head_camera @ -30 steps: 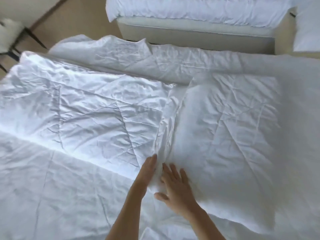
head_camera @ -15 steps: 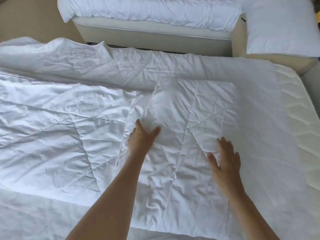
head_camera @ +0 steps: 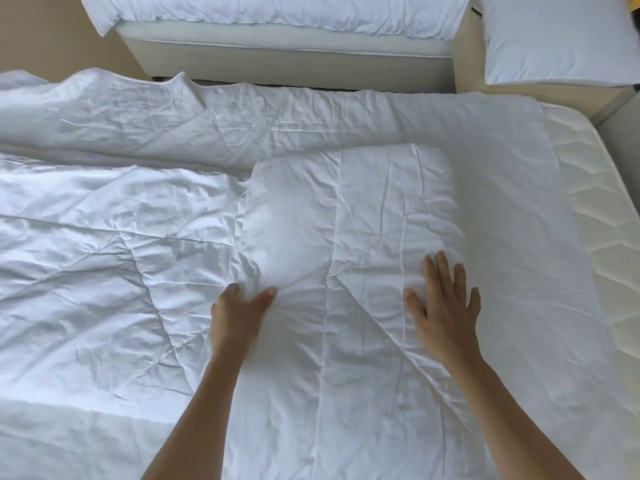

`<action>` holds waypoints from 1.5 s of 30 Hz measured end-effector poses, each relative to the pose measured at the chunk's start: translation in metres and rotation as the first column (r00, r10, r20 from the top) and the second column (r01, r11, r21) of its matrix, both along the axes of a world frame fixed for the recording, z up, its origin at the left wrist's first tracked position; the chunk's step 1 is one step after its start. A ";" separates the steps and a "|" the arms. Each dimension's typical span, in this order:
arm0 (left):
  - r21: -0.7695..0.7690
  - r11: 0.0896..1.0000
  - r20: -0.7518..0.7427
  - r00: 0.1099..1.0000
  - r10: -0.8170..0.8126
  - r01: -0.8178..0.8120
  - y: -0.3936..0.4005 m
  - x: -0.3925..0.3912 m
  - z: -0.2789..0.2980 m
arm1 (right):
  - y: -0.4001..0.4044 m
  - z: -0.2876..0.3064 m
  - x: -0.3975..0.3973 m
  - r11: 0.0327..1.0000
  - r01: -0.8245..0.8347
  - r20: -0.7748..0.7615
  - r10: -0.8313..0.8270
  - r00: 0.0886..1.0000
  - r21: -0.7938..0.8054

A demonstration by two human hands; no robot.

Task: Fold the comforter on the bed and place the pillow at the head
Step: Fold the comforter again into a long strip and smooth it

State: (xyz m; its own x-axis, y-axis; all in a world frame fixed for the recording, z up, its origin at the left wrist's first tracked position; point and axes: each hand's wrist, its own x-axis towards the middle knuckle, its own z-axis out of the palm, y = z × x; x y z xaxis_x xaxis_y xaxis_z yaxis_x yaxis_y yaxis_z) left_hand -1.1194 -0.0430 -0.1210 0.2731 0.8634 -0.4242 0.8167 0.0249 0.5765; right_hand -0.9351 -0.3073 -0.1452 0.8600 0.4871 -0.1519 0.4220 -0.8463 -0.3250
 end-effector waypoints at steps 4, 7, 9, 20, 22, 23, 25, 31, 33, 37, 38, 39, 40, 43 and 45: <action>0.046 0.996 -0.134 0.988 -0.076 0.082 0.002 0.013 0.004 | -0.001 -0.004 0.002 0.999 0.040 -0.025 -0.041 0.999 -0.016; -0.048 0.993 -0.148 0.983 -0.112 0.106 0.022 0.032 0.003 | -0.003 -0.006 0.004 0.999 0.040 -0.017 -0.040 0.999 0.000; -0.161 0.976 -0.035 0.988 -0.150 0.143 0.040 0.046 0.002 | -0.002 -0.007 0.005 0.999 0.044 -0.023 -0.043 0.999 0.012; -0.145 0.980 0.417 0.907 -0.063 0.135 0.055 0.071 0.011 | -0.006 -0.023 0.003 0.999 0.035 0.046 -0.036 0.998 0.024; -0.018 0.993 0.203 0.973 -0.112 0.118 0.055 0.062 -0.008 | -0.002 -0.020 -0.007 1.000 0.017 0.050 -0.017 0.999 -0.006; 0.077 0.991 0.099 0.988 -0.118 0.111 0.050 0.060 -0.012 | 0.000 -0.018 -0.011 0.999 0.010 0.061 -0.008 0.998 -0.031; 0.295 0.939 -0.026 0.983 -0.179 0.179 0.026 0.063 -0.010 | 0.001 -0.017 -0.013 0.997 0.031 0.052 -0.028 0.998 -0.074; 0.428 0.274 -0.372 0.445 -0.815 0.861 -0.107 0.023 -0.022 | -0.012 -0.009 -0.067 0.989 -0.094 0.061 0.101 0.993 -0.117; 0.377 0.254 -0.433 0.412 -0.802 0.891 -0.114 -0.008 -0.040 | -0.034 -0.023 -0.095 0.972 -0.175 0.072 0.188 0.980 -0.156; 0.307 0.321 -0.529 0.440 -0.725 0.896 -0.105 -0.048 -0.057 | -0.076 -0.046 -0.107 0.970 -0.115 0.052 0.129 0.990 -0.215; 0.301 0.371 -0.535 0.478 -0.697 0.878 -0.104 -0.056 -0.061 | -0.079 -0.050 -0.106 0.969 -0.103 0.041 0.115 0.993 -0.223; 0.301 0.416 -0.538 0.513 -0.670 0.858 -0.101 -0.066 -0.066 | -0.080 -0.053 -0.104 0.968 -0.096 0.022 0.104 0.994 -0.230; 0.292 0.446 -0.541 0.531 -0.652 0.846 -0.097 -0.075 -0.069 | -0.079 -0.055 -0.103 0.968 -0.097 -0.003 0.099 0.995 -0.233; 0.300 0.485 -0.525 0.567 -0.635 0.821 -0.090 -0.088 -0.066 | -0.075 -0.055 -0.101 0.969 -0.085 -0.022 0.082 0.996 -0.234; 0.348 0.522 -0.482 0.626 -0.613 0.779 -0.089 -0.076 -0.053 | -0.071 -0.049 -0.093 0.969 -0.066 -0.021 0.063 0.998 -0.236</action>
